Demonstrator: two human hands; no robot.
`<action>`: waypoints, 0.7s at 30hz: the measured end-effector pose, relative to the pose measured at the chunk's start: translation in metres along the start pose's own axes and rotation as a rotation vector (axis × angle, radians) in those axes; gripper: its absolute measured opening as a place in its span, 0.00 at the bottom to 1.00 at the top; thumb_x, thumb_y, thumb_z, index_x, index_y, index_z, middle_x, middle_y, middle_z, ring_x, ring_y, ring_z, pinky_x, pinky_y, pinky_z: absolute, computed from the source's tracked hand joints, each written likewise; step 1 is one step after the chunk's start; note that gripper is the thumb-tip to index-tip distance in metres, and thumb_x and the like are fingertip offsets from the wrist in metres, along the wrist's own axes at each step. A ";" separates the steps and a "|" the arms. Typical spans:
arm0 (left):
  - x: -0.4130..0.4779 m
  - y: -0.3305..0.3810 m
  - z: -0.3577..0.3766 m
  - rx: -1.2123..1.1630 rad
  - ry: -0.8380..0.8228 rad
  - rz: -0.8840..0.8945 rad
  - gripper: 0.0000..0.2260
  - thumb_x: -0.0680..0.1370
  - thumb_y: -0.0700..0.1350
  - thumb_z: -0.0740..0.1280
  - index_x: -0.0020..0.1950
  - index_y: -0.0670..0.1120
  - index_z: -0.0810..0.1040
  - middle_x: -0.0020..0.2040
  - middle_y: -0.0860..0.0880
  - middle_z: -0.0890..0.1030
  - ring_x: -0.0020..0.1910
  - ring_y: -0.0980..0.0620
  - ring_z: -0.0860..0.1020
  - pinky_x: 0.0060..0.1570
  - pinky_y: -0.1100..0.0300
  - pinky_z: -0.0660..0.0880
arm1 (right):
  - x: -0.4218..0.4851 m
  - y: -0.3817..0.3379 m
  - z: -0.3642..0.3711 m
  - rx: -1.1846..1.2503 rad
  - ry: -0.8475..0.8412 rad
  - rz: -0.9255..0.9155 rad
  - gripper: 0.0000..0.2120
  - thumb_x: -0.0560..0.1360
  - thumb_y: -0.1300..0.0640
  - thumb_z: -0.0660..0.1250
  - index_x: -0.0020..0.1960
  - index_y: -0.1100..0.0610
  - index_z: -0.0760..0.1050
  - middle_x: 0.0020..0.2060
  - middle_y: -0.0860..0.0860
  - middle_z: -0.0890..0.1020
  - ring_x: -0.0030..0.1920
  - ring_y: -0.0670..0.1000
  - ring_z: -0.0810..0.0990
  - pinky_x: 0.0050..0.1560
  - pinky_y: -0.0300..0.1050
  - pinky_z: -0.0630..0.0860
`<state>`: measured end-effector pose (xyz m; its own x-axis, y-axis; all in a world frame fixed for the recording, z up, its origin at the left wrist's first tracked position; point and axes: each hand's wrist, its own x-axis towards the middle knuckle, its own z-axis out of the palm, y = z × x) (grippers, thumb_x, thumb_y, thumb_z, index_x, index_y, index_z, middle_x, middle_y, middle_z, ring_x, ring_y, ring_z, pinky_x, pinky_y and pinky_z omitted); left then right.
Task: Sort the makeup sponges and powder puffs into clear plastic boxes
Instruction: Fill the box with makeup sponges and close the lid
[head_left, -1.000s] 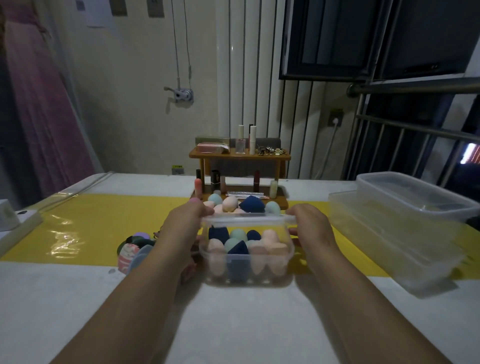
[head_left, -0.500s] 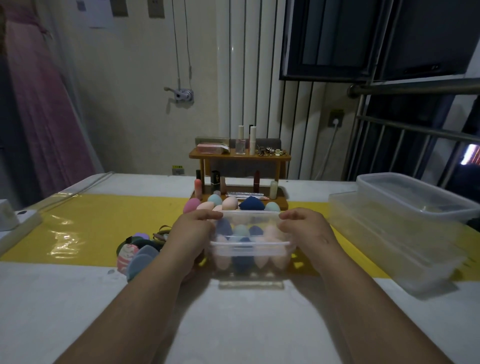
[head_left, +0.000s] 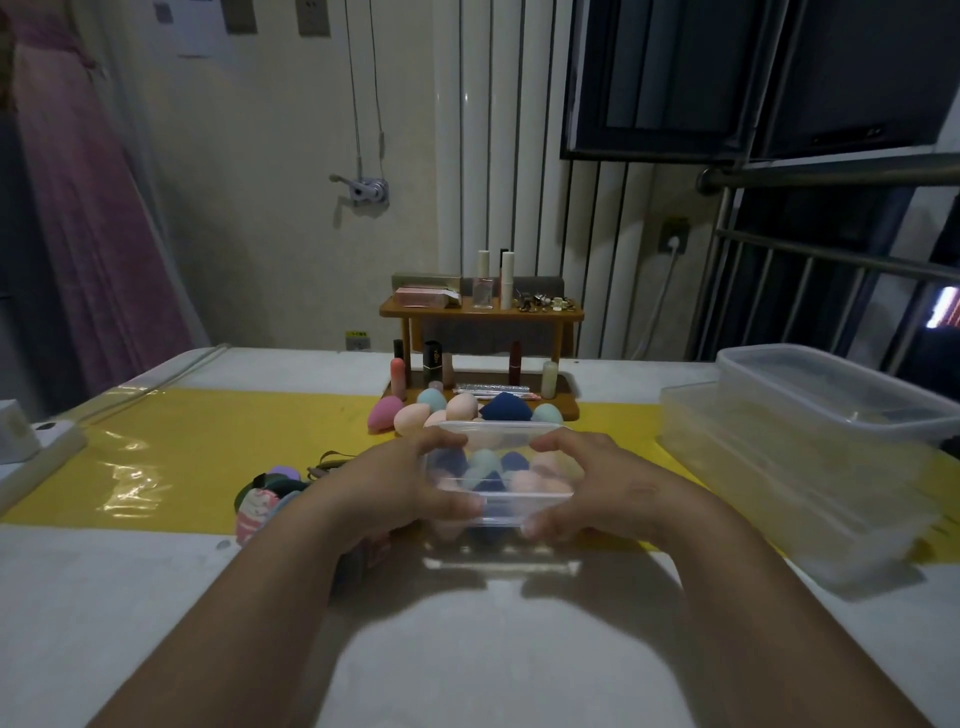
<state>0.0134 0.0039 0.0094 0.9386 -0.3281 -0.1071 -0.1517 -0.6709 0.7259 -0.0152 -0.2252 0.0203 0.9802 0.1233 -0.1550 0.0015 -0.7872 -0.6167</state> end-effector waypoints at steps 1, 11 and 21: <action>0.000 0.000 0.000 0.064 -0.030 0.001 0.34 0.68 0.58 0.77 0.70 0.64 0.65 0.64 0.57 0.70 0.58 0.53 0.74 0.59 0.55 0.75 | 0.000 0.000 0.000 -0.036 -0.003 -0.007 0.43 0.62 0.43 0.81 0.72 0.38 0.63 0.71 0.44 0.62 0.65 0.51 0.67 0.65 0.47 0.70; -0.002 0.003 0.006 0.228 0.025 0.036 0.36 0.69 0.55 0.77 0.69 0.64 0.61 0.62 0.53 0.75 0.55 0.53 0.75 0.51 0.58 0.75 | 0.001 0.002 0.002 -0.124 0.093 -0.022 0.42 0.61 0.48 0.83 0.69 0.37 0.66 0.69 0.46 0.64 0.60 0.50 0.69 0.62 0.44 0.71; -0.001 0.004 0.006 0.036 -0.010 -0.003 0.34 0.72 0.60 0.71 0.74 0.61 0.58 0.71 0.51 0.68 0.62 0.50 0.72 0.55 0.58 0.73 | 0.003 0.004 0.001 -0.008 0.068 -0.035 0.30 0.70 0.36 0.72 0.69 0.37 0.66 0.68 0.48 0.64 0.60 0.51 0.69 0.56 0.45 0.72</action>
<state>0.0096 -0.0029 0.0083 0.9361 -0.3322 -0.1158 -0.1599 -0.6951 0.7009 -0.0127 -0.2270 0.0167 0.9907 0.1098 -0.0804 0.0374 -0.7877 -0.6150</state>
